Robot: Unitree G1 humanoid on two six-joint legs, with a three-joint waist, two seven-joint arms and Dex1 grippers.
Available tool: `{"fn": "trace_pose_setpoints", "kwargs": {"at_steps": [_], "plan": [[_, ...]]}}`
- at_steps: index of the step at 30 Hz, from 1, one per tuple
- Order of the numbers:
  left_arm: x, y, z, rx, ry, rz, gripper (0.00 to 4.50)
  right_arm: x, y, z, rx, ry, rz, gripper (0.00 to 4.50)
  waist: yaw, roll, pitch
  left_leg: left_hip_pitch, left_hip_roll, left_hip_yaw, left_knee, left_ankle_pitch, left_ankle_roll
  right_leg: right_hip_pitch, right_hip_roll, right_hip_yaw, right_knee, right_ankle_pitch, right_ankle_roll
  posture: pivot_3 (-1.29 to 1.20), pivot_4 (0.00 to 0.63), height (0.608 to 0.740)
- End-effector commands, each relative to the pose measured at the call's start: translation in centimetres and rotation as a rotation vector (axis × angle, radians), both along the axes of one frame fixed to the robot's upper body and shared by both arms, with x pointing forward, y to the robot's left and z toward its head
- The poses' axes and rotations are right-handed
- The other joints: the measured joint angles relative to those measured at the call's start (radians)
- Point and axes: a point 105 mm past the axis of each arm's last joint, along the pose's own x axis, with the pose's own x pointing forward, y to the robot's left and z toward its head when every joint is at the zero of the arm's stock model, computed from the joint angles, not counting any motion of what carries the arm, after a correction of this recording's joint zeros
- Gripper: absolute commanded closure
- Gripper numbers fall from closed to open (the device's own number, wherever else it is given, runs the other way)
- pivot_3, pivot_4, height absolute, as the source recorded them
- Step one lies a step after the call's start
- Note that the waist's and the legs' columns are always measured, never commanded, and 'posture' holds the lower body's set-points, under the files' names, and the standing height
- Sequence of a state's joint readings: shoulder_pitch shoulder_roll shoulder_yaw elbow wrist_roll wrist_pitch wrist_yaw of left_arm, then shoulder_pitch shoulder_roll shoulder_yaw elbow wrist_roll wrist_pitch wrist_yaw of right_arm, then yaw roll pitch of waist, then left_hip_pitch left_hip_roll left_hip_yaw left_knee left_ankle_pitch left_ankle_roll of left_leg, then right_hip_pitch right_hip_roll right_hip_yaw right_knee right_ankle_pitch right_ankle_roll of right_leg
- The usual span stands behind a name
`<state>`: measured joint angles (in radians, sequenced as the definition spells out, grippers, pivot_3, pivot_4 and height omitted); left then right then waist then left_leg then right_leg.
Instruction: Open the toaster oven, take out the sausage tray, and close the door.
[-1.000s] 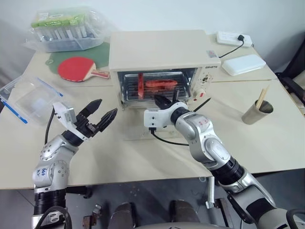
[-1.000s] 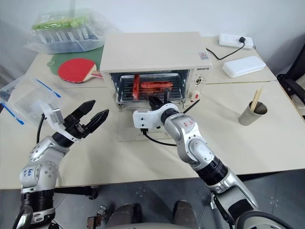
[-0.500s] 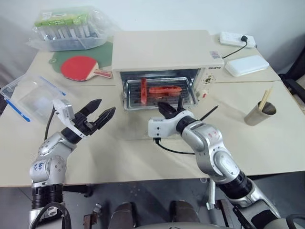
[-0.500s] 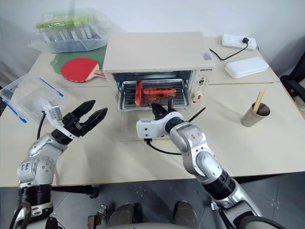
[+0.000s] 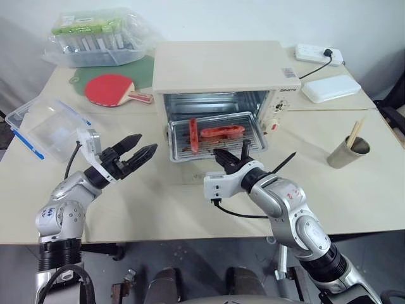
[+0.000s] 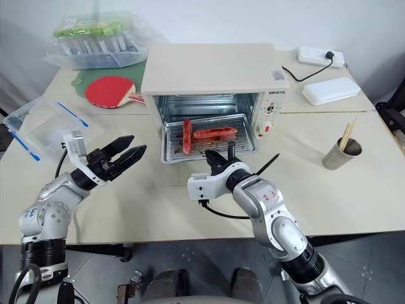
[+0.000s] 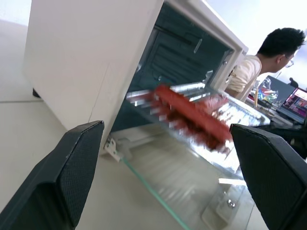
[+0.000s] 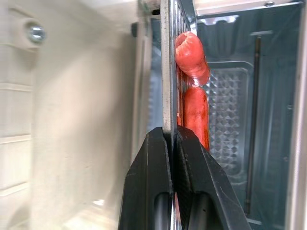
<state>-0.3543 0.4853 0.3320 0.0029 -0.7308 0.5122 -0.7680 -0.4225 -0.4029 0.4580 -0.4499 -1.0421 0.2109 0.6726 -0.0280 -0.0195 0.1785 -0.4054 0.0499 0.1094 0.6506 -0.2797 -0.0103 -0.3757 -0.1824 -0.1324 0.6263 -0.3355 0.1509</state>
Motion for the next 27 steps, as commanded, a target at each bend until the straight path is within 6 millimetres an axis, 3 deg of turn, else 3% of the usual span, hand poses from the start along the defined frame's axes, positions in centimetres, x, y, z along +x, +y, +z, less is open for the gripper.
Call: {"fn": "trace_pose_setpoints", "kwargs": {"at_steps": [1,10,14,20,27], "plan": [[-0.3,-0.4,1.1,-0.014,-0.024,-0.033,0.00,-1.1,-0.1,2.7,0.039,-0.103,0.021,4.47,0.000,0.000,0.000,0.000,0.000,0.000,0.000,0.000,0.000,0.000,0.000,0.000,0.000,0.000,0.000,0.00,0.150,0.740],[-0.7,-1.3,1.2,-0.104,0.129,-0.116,0.00,-3.2,-0.5,3.2,0.070,-0.138,0.079,4.47,0.002,0.000,0.000,0.000,0.000,-0.001,0.000,0.000,0.000,0.000,0.000,0.000,0.000,0.000,0.000,0.00,0.150,0.740],[-0.6,-2.2,1.7,-0.164,0.234,-0.149,0.00,-4.4,-0.8,2.4,0.052,-0.114,0.133,4.47,0.005,-0.001,0.000,0.000,0.000,-0.001,0.001,0.000,0.000,0.001,0.000,0.000,0.000,0.000,0.000,0.00,0.150,0.740],[-1.2,-4.1,1.5,-0.219,0.484,-0.315,0.00,-4.7,-1.3,1.9,0.028,-0.105,0.152,4.47,0.003,-0.001,0.001,0.000,0.000,-0.002,0.001,0.000,0.000,0.001,0.000,0.001,0.000,0.000,0.000,0.00,0.150,0.740],[-1.4,-5.8,0.5,-0.233,0.587,-0.375,0.00,-4.5,-1.5,2.3,0.024,-0.118,0.152,4.47,0.003,-0.001,0.001,0.000,0.000,-0.002,0.001,0.000,0.000,0.001,0.000,0.001,0.000,0.000,0.000,0.00,0.150,0.740]]}}
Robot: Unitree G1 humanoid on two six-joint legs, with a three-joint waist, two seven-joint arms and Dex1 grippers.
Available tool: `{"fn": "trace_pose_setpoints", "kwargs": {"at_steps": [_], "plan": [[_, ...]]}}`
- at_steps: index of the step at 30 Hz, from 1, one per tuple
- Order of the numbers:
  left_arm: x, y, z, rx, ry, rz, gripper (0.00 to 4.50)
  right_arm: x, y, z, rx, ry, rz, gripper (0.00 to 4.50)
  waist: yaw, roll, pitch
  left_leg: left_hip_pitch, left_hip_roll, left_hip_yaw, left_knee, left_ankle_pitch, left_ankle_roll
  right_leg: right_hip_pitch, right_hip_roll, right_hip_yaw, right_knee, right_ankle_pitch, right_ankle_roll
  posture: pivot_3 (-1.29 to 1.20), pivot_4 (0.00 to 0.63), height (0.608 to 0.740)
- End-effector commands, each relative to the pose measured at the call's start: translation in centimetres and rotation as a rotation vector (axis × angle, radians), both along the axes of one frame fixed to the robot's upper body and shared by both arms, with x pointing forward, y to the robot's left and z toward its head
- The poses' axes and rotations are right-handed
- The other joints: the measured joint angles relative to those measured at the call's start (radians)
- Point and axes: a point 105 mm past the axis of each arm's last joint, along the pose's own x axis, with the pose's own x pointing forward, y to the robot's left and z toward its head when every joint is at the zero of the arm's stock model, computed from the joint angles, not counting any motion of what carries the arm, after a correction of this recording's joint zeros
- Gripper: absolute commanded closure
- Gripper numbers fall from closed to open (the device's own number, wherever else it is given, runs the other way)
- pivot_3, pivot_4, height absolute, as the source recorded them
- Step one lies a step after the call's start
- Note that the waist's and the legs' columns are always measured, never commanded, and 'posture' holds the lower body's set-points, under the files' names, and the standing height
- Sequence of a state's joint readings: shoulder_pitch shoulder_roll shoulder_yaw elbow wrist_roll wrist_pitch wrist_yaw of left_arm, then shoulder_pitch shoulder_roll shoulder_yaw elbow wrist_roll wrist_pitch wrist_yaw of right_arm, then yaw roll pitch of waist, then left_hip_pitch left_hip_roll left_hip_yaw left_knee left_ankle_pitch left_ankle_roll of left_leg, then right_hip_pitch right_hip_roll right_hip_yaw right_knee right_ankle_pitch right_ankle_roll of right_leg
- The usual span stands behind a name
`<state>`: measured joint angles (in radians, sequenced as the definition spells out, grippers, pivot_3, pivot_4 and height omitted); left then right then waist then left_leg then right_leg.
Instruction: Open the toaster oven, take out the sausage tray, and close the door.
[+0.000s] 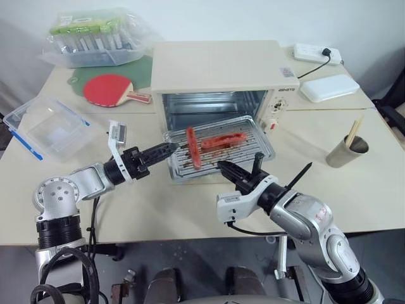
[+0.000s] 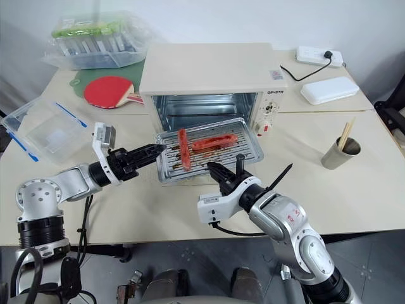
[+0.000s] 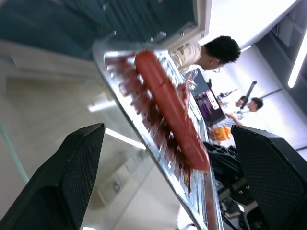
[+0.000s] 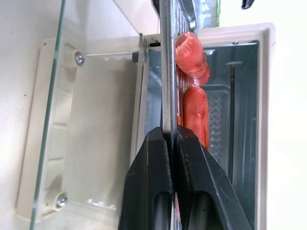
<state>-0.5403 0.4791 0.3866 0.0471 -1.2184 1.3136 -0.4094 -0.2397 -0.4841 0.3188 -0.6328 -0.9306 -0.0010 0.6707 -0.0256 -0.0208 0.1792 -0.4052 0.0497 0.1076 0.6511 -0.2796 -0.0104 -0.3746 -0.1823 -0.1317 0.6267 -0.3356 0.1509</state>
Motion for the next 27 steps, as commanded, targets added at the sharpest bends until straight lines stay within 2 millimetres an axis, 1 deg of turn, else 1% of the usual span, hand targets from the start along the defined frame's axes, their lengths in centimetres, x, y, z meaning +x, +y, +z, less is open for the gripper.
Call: {"fn": "trace_pose_setpoints", "kwargs": {"at_steps": [1,2,5,14,18,27], "plan": [[-0.2,-0.9,0.1,-0.027,0.010,-0.028,0.00,-0.5,-0.1,2.0,0.032,-0.078,0.016,4.47,0.002,0.000,0.000,0.000,0.000,0.000,0.000,0.000,0.000,0.000,0.000,0.000,0.000,0.000,0.000,0.00,0.150,0.740],[-0.2,-1.0,0.0,-0.029,0.012,-0.026,0.00,-0.5,-0.1,2.1,0.033,-0.080,0.016,4.47,0.003,0.000,0.000,0.000,0.000,0.000,0.001,0.000,0.000,0.000,0.000,0.000,0.000,0.000,0.000,0.00,0.150,0.740],[-0.2,-1.3,0.1,-0.064,0.029,-0.032,0.61,-0.5,-0.1,2.2,0.036,-0.084,0.015,4.50,0.003,0.000,0.000,0.000,0.000,0.000,0.001,0.000,0.000,0.001,0.000,0.000,0.000,0.000,0.000,0.00,0.150,0.740],[-0.6,-1.7,-0.6,-0.077,0.092,-0.036,3.40,-1.0,-0.1,2.1,0.052,-0.075,0.022,4.50,0.005,0.000,0.000,0.000,0.000,0.000,0.001,0.000,0.000,0.001,0.000,0.001,0.000,0.000,0.000,0.00,0.150,0.740],[-0.7,-1.5,-0.6,-0.084,0.121,-0.031,4.43,-1.2,0.0,2.0,0.057,-0.063,0.031,4.50,0.004,0.000,0.000,0.000,0.000,0.000,0.001,0.000,0.000,0.001,0.000,0.001,0.000,0.000,0.000,0.00,0.150,0.740],[-1.1,-1.0,-1.4,-0.053,0.207,-0.025,4.47,-1.7,0.2,1.4,0.065,-0.011,0.054,4.50,0.005,0.000,0.000,0.000,0.000,-0.004,0.001,0.000,0.000,0.001,0.000,0.002,0.000,0.000,0.000,0.00,0.150,0.740]]}}
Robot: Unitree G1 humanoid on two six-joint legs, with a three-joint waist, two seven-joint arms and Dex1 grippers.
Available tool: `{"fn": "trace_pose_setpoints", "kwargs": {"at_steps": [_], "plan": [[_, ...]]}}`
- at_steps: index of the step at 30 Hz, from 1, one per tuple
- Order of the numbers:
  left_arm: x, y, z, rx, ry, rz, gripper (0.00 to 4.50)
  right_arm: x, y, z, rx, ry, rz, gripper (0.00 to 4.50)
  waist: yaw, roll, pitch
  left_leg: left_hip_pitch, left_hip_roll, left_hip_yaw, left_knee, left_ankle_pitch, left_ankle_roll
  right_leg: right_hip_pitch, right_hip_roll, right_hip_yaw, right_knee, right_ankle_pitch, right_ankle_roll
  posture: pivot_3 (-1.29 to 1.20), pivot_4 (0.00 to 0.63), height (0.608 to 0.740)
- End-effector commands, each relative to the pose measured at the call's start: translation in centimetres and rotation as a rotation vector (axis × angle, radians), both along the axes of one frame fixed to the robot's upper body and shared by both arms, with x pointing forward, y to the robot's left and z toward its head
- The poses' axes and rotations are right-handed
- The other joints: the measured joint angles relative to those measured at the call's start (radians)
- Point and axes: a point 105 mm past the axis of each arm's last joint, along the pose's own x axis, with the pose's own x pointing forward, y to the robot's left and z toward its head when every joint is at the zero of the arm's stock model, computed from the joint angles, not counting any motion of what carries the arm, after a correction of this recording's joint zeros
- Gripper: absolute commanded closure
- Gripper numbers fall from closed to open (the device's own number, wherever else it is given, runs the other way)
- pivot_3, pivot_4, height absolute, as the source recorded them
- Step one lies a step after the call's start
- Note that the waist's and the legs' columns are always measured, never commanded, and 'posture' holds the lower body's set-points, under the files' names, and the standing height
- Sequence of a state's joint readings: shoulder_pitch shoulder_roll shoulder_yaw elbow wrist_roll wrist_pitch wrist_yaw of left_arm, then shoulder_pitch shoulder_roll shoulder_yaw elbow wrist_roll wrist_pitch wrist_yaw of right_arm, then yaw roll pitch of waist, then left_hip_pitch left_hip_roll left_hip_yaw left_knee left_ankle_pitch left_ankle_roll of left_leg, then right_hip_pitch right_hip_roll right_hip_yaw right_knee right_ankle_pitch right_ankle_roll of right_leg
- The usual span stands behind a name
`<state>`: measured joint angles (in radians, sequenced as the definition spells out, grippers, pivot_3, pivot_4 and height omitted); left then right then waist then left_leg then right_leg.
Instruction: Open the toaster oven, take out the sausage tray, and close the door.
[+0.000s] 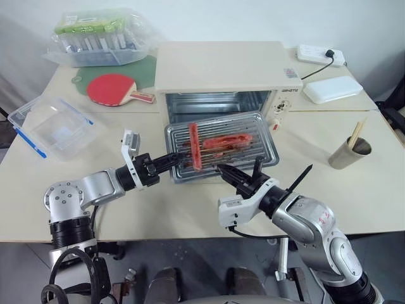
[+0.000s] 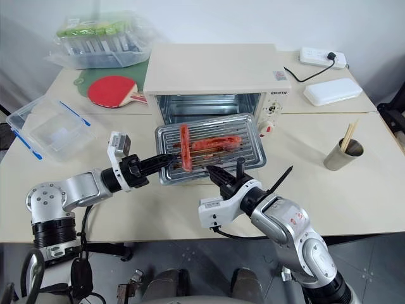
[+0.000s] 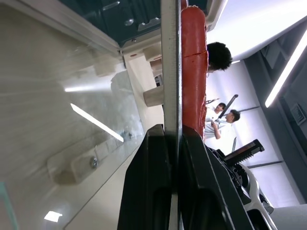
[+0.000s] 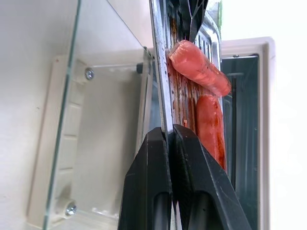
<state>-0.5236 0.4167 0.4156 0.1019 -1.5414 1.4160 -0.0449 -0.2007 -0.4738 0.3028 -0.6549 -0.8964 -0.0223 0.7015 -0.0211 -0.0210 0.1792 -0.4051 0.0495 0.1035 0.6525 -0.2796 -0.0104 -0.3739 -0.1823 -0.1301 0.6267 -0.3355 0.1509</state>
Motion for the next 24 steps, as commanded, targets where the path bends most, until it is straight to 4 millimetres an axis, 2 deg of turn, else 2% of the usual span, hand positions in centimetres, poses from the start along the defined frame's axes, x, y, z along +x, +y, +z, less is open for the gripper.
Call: {"fn": "trace_pose_setpoints", "kwargs": {"at_steps": [1,5,6,7,8,11,15,20,24], "plan": [[-0.4,0.4,-0.6,0.026,0.043,-0.002,4.49,-0.9,0.2,2.0,0.051,-0.056,0.032,4.22,0.000,0.000,0.000,0.000,0.000,-0.001,0.000,0.000,0.000,0.000,0.000,0.000,0.000,0.000,0.000,0.00,0.150,0.740],[-0.9,0.6,-1.1,0.056,0.073,-0.011,4.50,-1.0,0.3,2.0,0.080,-0.002,0.075,3.02,0.000,0.000,0.000,0.000,0.000,-0.004,0.000,0.000,0.000,0.000,0.000,0.000,0.000,0.000,0.000,0.00,0.150,0.740],[-0.9,0.7,-1.3,0.063,0.081,-0.009,4.50,-1.6,0.5,1.8,0.063,0.007,0.127,2.68,0.000,0.000,0.000,0.000,0.000,-0.004,0.000,0.000,0.000,0.000,0.000,0.000,0.000,0.000,0.000,0.00,0.150,0.740],[-1.0,0.7,-1.4,0.066,0.089,-0.009,4.50,-2.0,0.6,1.4,0.052,0.031,0.162,2.56,0.002,0.000,0.000,0.000,0.000,-0.004,0.000,0.000,0.000,0.000,0.000,0.000,0.000,0.000,0.000,0.00,0.150,0.740],[-1.0,0.8,-1.4,0.066,0.094,-0.008,4.50,-2.4,0.7,1.2,0.044,0.043,0.199,2.07,0.002,0.000,0.000,0.000,0.000,-0.004,0.000,0.000,0.000,0.000,0.000,0.001,0.000,0.000,0.000,0.00,0.150,0.740],[-1.2,1.1,-1.3,0.058,0.105,-0.002,4.50,-3.7,0.9,0.6,0.032,0.113,0.305,1.26,0.007,0.000,0.000,0.001,0.000,-0.004,0.000,0.000,0.000,0.001,0.000,0.001,-0.001,0.000,0.000,0.00,0.150,0.740],[-1.3,1.6,-1.5,0.048,0.133,0.008,4.50,-4.7,0.4,0.7,0.074,0.247,0.400,0.04,0.017,0.000,0.000,0.001,0.000,-0.004,0.000,0.000,0.000,0.001,0.000,0.001,-0.001,0.000,0.000,0.00,0.150,0.740],[-1.7,2.5,-1.5,0.020,0.160,0.027,4.50,-5.0,-2.7,-0.2,0.054,0.569,0.395,0.04,0.022,0.000,0.000,0.001,-0.001,-0.004,0.002,0.000,0.001,0.002,0.000,0.002,-0.002,0.000,0.000,0.00,0.150,0.740],[-2.1,3.4,-1.2,-0.028,0.158,0.051,4.50,-3.7,-4.9,0.8,0.145,0.722,0.307,0.04,0.022,0.000,0.000,0.001,0.000,-0.005,0.003,-0.001,0.001,0.003,0.000,0.002,-0.002,0.000,0.000,0.00,0.150,0.740]]}}
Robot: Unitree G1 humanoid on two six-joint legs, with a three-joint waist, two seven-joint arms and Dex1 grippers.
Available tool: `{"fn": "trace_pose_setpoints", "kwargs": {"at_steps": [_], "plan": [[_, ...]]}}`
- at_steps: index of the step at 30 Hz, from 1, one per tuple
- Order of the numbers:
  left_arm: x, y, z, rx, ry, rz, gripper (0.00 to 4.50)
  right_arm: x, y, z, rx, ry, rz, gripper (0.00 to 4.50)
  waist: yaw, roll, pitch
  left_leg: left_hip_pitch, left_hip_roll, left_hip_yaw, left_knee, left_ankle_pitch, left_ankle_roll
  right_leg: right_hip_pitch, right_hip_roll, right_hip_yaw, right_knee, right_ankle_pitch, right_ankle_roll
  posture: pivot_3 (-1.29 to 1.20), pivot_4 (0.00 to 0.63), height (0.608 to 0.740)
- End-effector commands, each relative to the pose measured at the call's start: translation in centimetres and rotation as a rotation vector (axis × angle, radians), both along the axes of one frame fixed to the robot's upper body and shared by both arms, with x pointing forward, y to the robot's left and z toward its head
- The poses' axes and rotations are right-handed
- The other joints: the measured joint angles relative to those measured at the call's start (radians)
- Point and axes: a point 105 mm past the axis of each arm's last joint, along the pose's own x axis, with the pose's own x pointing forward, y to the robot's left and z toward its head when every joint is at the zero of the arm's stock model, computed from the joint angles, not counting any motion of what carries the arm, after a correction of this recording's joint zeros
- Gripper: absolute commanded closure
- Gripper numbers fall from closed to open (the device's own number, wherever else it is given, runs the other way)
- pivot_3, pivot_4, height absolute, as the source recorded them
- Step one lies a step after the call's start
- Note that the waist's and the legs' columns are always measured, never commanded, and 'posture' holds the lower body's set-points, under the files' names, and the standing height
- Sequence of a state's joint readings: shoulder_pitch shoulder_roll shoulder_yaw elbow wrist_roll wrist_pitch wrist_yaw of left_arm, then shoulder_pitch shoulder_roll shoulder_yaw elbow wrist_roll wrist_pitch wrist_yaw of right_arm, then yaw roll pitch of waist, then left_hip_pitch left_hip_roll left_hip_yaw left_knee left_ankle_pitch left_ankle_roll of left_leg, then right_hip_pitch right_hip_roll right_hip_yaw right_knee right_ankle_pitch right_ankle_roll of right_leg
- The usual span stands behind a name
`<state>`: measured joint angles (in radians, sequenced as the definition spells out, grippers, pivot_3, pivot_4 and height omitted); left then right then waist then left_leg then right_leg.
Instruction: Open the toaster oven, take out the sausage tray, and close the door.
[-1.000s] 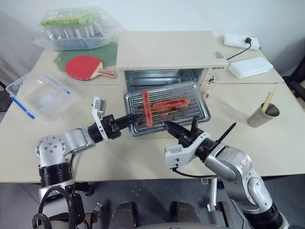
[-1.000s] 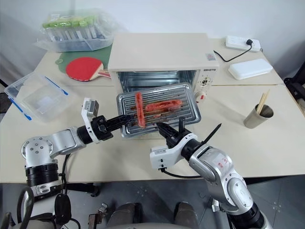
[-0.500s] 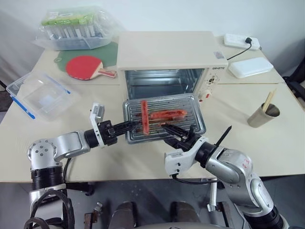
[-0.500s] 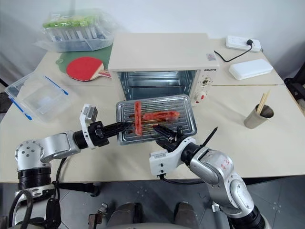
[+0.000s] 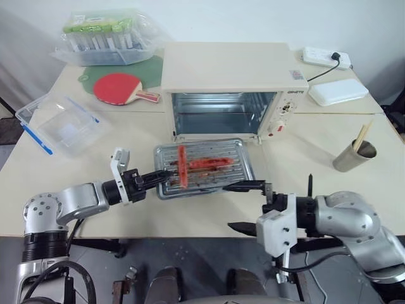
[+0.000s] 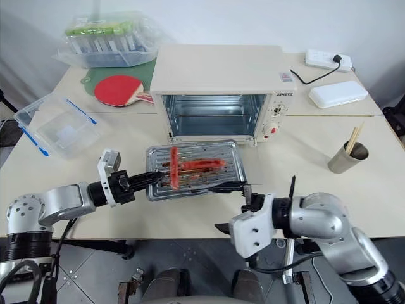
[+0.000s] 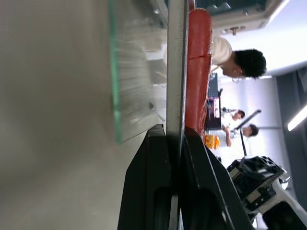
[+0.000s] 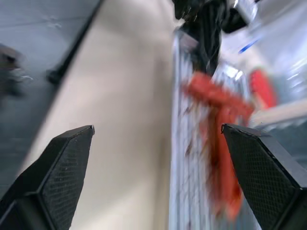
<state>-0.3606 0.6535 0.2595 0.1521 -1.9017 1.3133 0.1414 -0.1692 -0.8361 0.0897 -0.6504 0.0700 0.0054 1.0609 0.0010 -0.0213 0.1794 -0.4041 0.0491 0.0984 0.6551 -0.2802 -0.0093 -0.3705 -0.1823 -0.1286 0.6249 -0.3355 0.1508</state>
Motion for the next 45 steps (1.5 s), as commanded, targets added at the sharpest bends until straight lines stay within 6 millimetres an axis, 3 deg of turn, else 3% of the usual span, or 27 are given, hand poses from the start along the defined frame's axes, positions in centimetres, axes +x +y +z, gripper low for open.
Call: {"fn": "trace_pose_setpoints", "kwargs": {"at_steps": [1,7,9,13,24,29,38,42,45], "plan": [[-0.6,0.7,1.5,-0.077,-0.052,0.017,4.50,1.2,-2.1,1.5,0.050,0.147,-0.090,0.04,0.000,0.000,0.000,0.000,0.000,0.000,0.000,0.000,0.000,0.000,0.000,0.000,0.000,0.000,0.000,0.00,0.150,0.740],[-1.8,2.3,1.2,-0.094,-0.076,0.097,4.50,5.7,-6.9,2.5,0.067,0.227,-0.288,0.04,-0.002,0.000,0.000,0.000,0.000,0.001,0.000,0.000,0.000,0.000,0.000,0.000,0.000,0.000,0.000,0.00,0.150,0.740],[-2.1,2.5,1.2,-0.104,-0.088,0.114,4.50,6.6,-7.7,2.5,0.071,0.220,-0.317,0.04,-0.003,0.000,0.000,0.000,0.000,0.002,0.000,0.000,0.000,0.000,0.000,0.000,-0.001,0.000,0.000,0.00,0.150,0.740],[-4.8,3.6,1.1,-0.107,-0.151,0.237,4.50,9.1,-9.1,0.2,0.113,0.240,-0.398,0.04,-0.006,0.000,0.000,0.000,0.000,0.005,-0.001,0.000,0.000,-0.001,0.000,0.001,-0.002,0.000,0.000,0.00,0.150,0.740],[-10.4,7.4,-0.3,-0.083,-0.139,0.584,4.50,11.2,-10.1,-4.8,0.050,0.288,-0.415,0.04,-0.001,0.001,0.001,0.000,0.001,0.010,0.003,-0.001,0.001,-0.001,0.000,0.002,-0.004,0.000,0.000,0.00,0.150,0.740],[-11.8,8.9,-0.3,-0.075,-0.141,0.698,4.50,11.7,-9.9,-5.5,0.066,0.296,-0.396,1.28,-0.003,0.001,0.000,0.000,0.001,0.010,0.005,-0.002,0.001,0.000,0.000,0.002,-0.005,-0.001,-0.001,0.00,0.150,0.740],[-13.1,11.4,-0.8,-0.103,-0.129,0.900,4.50,12.1,-9.0,-6.0,0.072,0.312,-0.345,4.43,-0.004,0.001,0.000,0.000,0.002,0.010,0.007,-0.003,0.001,0.001,0.000,0.002,-0.005,-0.001,-0.001,0.00,0.150,0.740],[-13.1,11.2,-1.4,-0.116,-0.096,0.924,4.50,12.0,-7.9,-5.3,0.112,0.306,-0.322,4.48,-0.005,0.001,0.000,0.000,0.002,0.010,0.007,-0.003,0.001,0.001,0.001,0.002,-0.004,-0.001,-0.001,0.00,0.150,0.740],[-13.2,11.8,-1.6,-0.113,-0.086,0.958,4.50,11.9,-7.2,-3.7,0.172,0.282,-0.324,4.48,-0.004,0.001,0.001,0.000,0.002,0.010,0.007,-0.003,0.001,0.001,0.001,0.002,-0.004,-0.001,-0.001,0.00,0.150,0.740]]}}
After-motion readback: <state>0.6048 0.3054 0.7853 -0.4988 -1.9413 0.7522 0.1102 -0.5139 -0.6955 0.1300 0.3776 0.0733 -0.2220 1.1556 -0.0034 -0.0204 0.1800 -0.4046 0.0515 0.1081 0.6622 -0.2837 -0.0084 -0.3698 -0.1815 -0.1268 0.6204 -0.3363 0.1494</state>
